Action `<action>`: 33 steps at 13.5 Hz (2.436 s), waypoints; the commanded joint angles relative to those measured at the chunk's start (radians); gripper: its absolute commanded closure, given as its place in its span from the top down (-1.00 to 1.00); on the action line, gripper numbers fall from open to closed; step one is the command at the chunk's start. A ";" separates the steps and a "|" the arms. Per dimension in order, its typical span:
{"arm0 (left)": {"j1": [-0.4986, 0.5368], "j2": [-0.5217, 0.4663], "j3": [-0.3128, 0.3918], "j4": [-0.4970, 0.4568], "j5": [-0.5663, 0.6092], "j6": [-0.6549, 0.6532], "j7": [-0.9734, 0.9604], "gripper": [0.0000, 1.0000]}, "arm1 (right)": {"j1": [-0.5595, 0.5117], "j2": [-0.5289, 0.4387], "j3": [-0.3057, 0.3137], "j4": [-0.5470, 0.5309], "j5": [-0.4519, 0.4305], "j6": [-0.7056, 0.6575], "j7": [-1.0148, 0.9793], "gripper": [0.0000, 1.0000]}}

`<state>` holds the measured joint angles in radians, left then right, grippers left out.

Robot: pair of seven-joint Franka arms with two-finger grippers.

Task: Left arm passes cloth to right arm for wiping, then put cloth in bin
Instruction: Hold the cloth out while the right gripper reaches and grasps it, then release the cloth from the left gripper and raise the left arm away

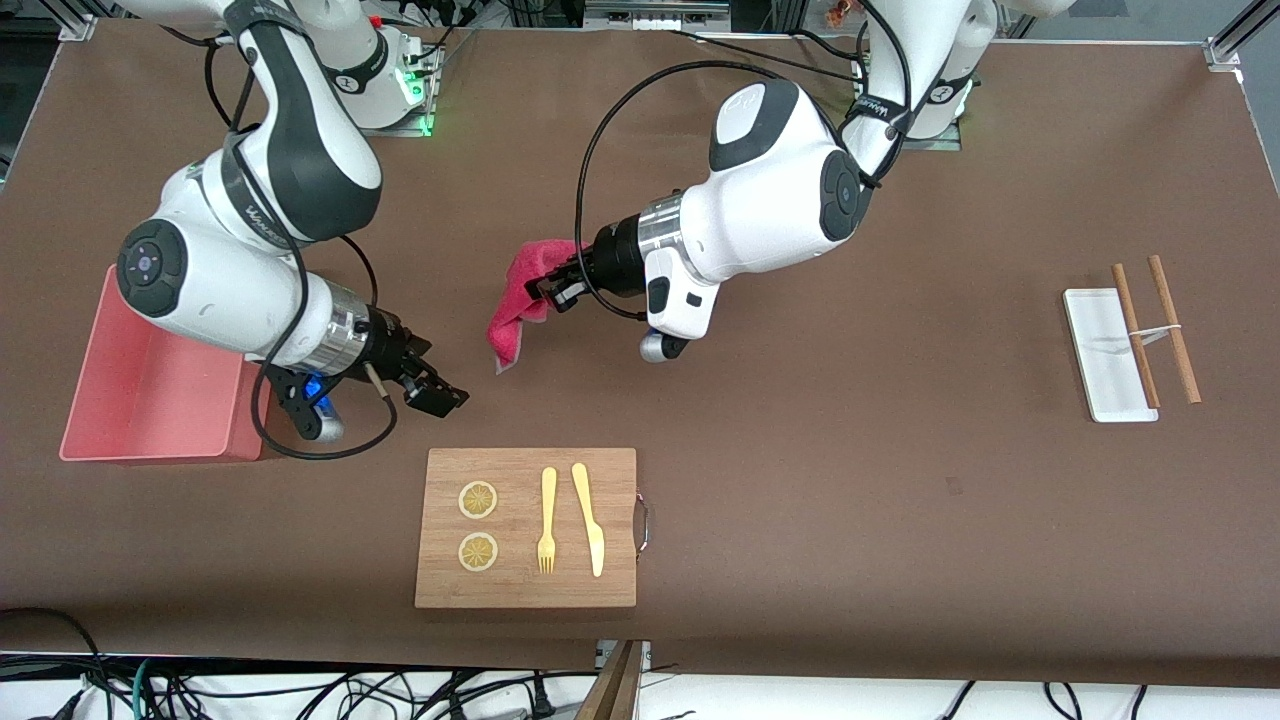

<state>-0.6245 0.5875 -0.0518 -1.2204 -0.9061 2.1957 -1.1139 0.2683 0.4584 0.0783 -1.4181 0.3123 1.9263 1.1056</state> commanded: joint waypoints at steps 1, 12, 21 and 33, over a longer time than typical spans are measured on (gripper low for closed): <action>-0.003 0.012 0.006 0.027 -0.020 -0.004 -0.007 -1.00 | 0.028 0.008 -0.005 0.007 0.062 0.034 0.065 0.98; 0.000 0.009 0.006 0.025 -0.017 -0.005 -0.007 -0.91 | 0.103 0.023 -0.003 0.002 0.108 0.039 0.132 -0.39; 0.003 0.008 0.009 0.025 -0.010 -0.008 -0.007 -0.54 | 0.101 0.023 -0.003 0.004 0.108 0.039 0.118 -1.00; 0.097 -0.049 0.010 0.005 0.261 -0.217 0.000 1.00 | 0.089 0.058 -0.015 -0.005 0.050 -0.070 -0.078 -1.00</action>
<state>-0.5489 0.5725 -0.0390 -1.2181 -0.7452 2.0551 -1.1115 0.3583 0.5030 0.0630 -1.4209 0.3909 1.8868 1.0759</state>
